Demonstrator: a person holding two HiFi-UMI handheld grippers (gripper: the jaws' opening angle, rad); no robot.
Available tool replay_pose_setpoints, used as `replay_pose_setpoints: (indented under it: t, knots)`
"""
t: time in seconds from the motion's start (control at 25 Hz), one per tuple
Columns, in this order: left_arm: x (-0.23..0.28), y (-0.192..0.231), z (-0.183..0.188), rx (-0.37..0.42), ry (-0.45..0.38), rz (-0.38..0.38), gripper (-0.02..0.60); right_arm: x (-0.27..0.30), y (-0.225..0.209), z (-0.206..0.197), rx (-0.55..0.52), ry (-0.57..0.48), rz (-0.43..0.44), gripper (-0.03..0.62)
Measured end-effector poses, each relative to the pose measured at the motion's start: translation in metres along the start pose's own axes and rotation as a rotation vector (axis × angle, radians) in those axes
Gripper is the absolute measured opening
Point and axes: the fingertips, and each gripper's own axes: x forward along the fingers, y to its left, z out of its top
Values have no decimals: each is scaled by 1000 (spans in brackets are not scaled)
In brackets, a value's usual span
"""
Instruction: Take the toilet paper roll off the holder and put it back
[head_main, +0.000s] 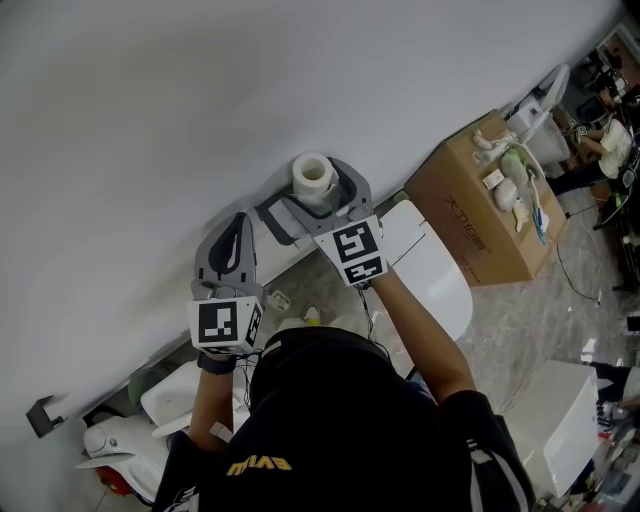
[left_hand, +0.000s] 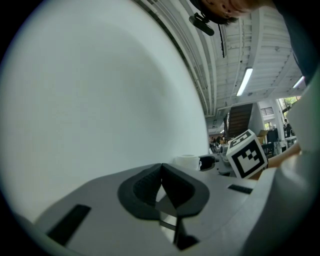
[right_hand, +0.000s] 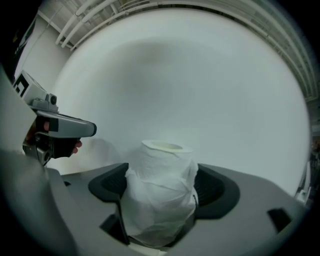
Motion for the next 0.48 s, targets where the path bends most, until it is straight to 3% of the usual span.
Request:
replay_pose_setpoints:
  t: [0.48]
  knots:
    - [-17,-10,-5,-6,19,46,11,-34,0,5,26,-15,24,405]
